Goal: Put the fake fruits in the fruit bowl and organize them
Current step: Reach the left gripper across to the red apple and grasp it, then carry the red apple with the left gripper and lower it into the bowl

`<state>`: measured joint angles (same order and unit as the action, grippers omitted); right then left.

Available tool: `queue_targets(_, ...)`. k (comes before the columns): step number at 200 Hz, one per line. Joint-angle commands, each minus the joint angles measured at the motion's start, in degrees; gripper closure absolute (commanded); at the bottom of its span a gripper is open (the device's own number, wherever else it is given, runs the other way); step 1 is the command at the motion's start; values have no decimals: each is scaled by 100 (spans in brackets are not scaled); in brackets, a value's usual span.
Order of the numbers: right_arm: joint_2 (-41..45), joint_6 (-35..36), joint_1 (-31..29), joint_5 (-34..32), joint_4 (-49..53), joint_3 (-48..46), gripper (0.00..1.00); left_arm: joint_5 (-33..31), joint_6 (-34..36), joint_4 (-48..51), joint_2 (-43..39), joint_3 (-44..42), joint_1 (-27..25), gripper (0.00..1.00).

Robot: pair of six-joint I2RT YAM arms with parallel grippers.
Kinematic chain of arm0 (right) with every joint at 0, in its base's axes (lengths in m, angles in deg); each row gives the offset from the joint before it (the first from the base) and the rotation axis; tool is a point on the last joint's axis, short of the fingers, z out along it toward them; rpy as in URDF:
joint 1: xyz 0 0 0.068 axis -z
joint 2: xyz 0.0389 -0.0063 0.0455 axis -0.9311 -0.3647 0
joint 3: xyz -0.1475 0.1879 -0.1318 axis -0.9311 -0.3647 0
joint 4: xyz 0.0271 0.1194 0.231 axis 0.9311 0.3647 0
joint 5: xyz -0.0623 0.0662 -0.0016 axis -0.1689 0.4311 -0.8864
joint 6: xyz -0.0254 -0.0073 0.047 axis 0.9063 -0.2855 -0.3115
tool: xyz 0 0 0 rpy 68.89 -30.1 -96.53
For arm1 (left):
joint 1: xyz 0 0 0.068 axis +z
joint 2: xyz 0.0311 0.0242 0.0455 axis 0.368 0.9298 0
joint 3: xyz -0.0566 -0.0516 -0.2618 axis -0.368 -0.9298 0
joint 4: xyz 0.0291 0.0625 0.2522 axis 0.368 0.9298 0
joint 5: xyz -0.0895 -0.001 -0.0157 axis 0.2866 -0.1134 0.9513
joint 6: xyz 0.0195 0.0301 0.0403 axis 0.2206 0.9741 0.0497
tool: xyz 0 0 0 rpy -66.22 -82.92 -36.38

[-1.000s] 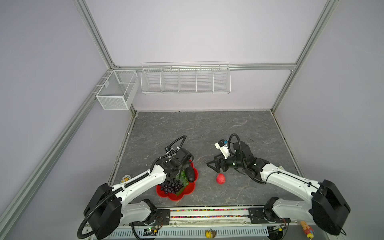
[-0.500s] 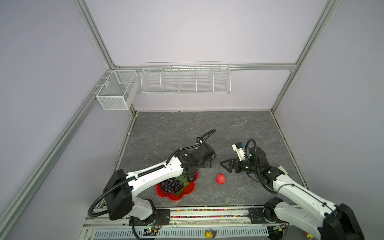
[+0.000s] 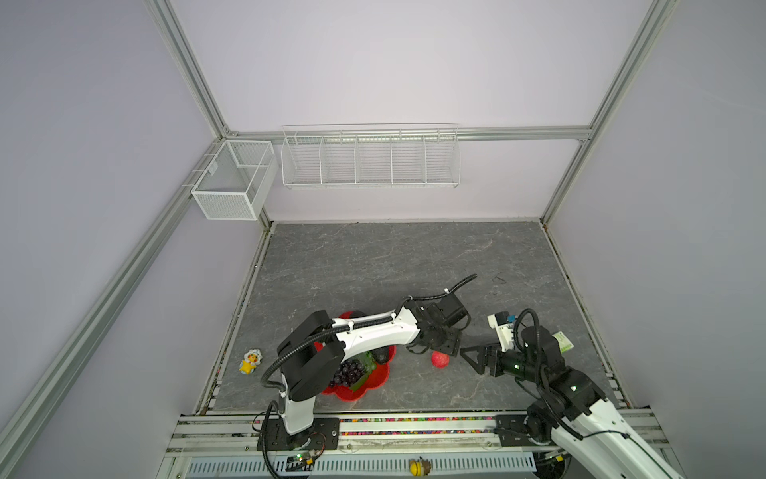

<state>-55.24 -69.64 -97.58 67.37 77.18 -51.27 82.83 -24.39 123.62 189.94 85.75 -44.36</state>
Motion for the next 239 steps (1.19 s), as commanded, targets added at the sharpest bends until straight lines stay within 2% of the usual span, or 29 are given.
queue_targets(1, 106, -34, -21, -94, 290, -14, 12, 93, 61, 494, 159, 248, -82, 28)
queue_targets(53, 380, 28, -38, -49, 426, -57, 12, 14, -60, 815, 485, 396, -229, 28)
queue_targets(78, 446, 19, -37, -67, 459, -77, 12, -59, -110, 964, 629, 518, -229, 32)
queue_targets(126, 325, 17, -38, -167, 279, -88, 12, -347, -184, 1071, 533, 578, -219, 52)
queue_targets(144, 124, 84, -35, -198, 132, -12, 12, -512, -271, 992, 142, 383, -155, 58)
queue_targets(176, -683, 265, -36, -43, -512, 256, 12, -839, -349, 929, -1071, -273, 272, 59)
queue_targets(196, -1344, 471, -121, 218, -1159, 478, 12, -1652, -558, 1562, -1807, -648, 574, 60)
queue_targets(209, -1705, 638, -333, 196, -1462, 716, 12, -2019, -670, 2012, -2214, -922, 828, 60)
queue_targets(239, -2600, 1088, -1132, -146, -1997, 1496, 12, -2101, -1171, 2356, -3262, -1878, 1491, 60)
